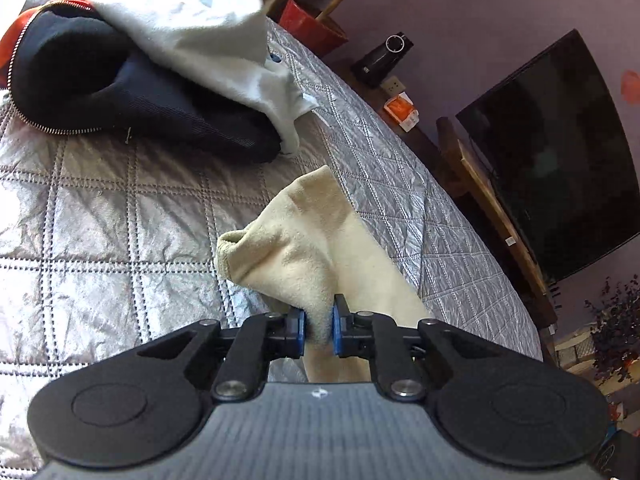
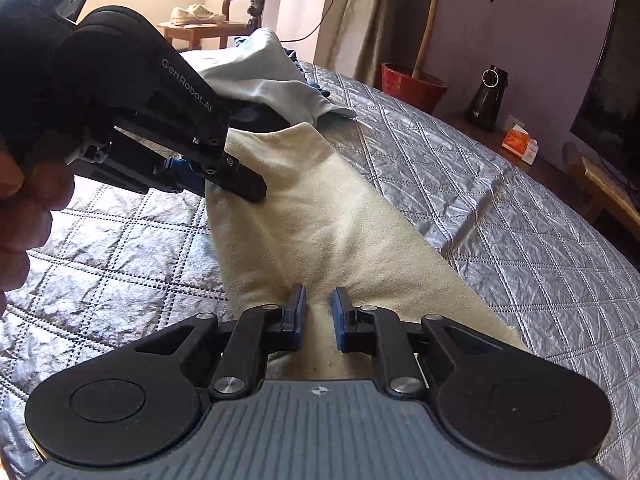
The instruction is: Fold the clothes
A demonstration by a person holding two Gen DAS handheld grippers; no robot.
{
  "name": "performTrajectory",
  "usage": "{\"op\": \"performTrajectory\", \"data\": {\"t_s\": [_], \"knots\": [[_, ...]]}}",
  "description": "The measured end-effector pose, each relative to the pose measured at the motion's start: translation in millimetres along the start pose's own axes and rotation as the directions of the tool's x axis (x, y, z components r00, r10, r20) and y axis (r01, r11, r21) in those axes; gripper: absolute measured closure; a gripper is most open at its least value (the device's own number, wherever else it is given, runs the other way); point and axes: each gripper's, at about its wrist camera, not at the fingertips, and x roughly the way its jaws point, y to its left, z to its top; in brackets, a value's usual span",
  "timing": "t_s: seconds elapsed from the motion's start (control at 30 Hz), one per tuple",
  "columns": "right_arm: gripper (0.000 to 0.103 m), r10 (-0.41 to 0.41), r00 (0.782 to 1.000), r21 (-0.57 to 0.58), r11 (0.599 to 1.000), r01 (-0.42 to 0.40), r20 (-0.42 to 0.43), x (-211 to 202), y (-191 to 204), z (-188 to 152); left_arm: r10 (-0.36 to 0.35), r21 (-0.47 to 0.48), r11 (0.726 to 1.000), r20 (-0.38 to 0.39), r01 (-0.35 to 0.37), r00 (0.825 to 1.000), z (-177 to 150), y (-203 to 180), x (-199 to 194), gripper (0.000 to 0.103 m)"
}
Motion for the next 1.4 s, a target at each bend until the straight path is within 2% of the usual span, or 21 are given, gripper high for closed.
{"op": "performTrajectory", "data": {"t_s": [0.03, 0.13, 0.2, 0.23, 0.27, 0.3, 0.33, 0.37, 0.4, 0.43, 0.5, 0.57, 0.63, 0.73, 0.8, 0.9, 0.97, 1.03, 1.1, 1.27, 1.4], "knots": [[0.082, 0.002, 1.000, 0.006, 1.000, -0.002, 0.001, 0, -1, 0, 0.002, 0.053, 0.999, 0.016, -0.003, 1.000, 0, -8, -3, 0.092], [0.082, 0.056, 0.998, 0.175, 0.983, -0.059, 0.018, -11, -26, -1, -0.006, 0.188, 0.982, 0.059, -0.005, 0.998, -3, -29, -14, 0.093], [0.075, 0.061, 0.997, 0.288, 0.955, -0.070, 0.042, -28, -47, -7, -0.015, 0.252, 0.968, 0.079, -0.006, 0.997, -4, -39, -19, 0.093], [0.073, 0.060, 0.997, 0.342, 0.937, -0.074, 0.051, -38, -59, -12, -0.017, 0.285, 0.958, 0.087, -0.008, 0.996, -6, -43, -23, 0.093], [0.065, 0.085, 0.995, 0.405, 0.909, -0.096, 0.047, -44, -70, -20, -0.025, 0.323, 0.946, 0.096, -0.007, 0.995, -8, -47, -26, 0.093], [0.050, 0.117, 0.992, 0.469, 0.875, -0.122, 0.040, -49, -82, -29, -0.036, 0.363, 0.932, 0.104, -0.004, 0.994, -12, -52, -29, 0.093], [0.042, 0.163, 0.987, 0.534, 0.833, -0.146, 0.015, -49, -93, -42, -0.048, 0.402, 0.916, 0.111, -0.001, 0.993, -15, -56, -32, 0.093], [0.041, 0.207, 0.978, 0.574, 0.802, -0.165, -0.009, -45, -99, -54, -0.060, 0.441, 0.898, 0.118, 0.002, 0.991, -18, -61, -35, 0.093], [0.047, 0.216, 0.976, 0.573, 0.800, -0.179, 0.004, -45, -102, -60, -0.076, 0.479, 0.878, 0.124, 0.007, 0.989, -22, -67, -37, 0.093], [0.052, 0.208, 0.978, 0.575, 0.800, -0.174, 0.006, -43, -103, -62, -0.093, 0.519, 0.854, 0.128, 0.013, 0.987, -27, -73, -40, 0.093], [0.071, 0.191, 0.982, 0.561, 0.813, -0.155, -0.005, -40, -103, -63, -0.123, 0.600, 0.799, 0.130, 0.020, 0.984, -38, -86, -45, 0.093], [0.074, 0.174, 0.985, 0.531, 0.836, -0.139, -0.017, -39, -100, -64, -0.142, 0.679, 0.734, 0.129, 0.017, 0.981, -49, -99, -50, 0.093], [0.074, 0.169, 0.985, 0.518, 0.844, -0.137, -0.016, -40, -98, -64, -0.159, 0.759, 0.651, 0.130, 0.005, 0.979, -61, -111, -52, 0.093], [0.075, 0.198, 0.980, 0.571, 0.803, -0.171, 0.016, -40, -109, -70, -0.185, 0.850, 0.527, 0.119, -0.004, 0.975, -82, -127, -57, 0.093], [0.075, 0.190, 0.981, 0.628, 0.759, -0.173, 0.042, -50, -119, -74, -0.195, 0.884, 0.467, 0.106, -0.003, 0.975, -94, -134, -56, 0.093], [0.067, 0.140, 0.986, 0.710, 0.684, -0.166, 0.096, -73, -138, -86, -0.205, 0.915, 0.404, 0.089, 0.002, 0.975, -112, -143, -55, 0.093], [0.066, 0.072, 0.997, 0.756, 0.650, -0.075, 0.036, -81, -155, -102, -0.209, 0.928, 0.372, 0.077, 0.007, 0.975, -122, -146, -54, 0.093], [0.066, 0.066, 0.998, 0.816, 0.577, -0.033, -0.007, -79, -169, -121, -0.210, 0.942, 0.336, 0.066, 0.009, 0.975, -133, -150, -53, 0.093], [0.066, 0.097, 0.995, 0.854, 0.516, -0.070, 0.023, -77, -177, -132, -0.210, 0.957, 0.289, 0.054, 0.009, 0.976, -144, -154, -50, 0.093], [0.066, 0.073, 0.995, 0.889, 0.448, -0.096, 0.070, -79, -183, -140, -0.216, 0.983, 0.182, 0.025, 0.015, 0.976, -170, -161, -42, 0.092], [0.061, 0.104, 0.991, 0.890, 0.440, -0.120, 0.082, -75, -184, -141, -0.235, 0.994, 0.109, 0.001, 0.025, 0.972, -186, -164, -41, 0.093]]}}
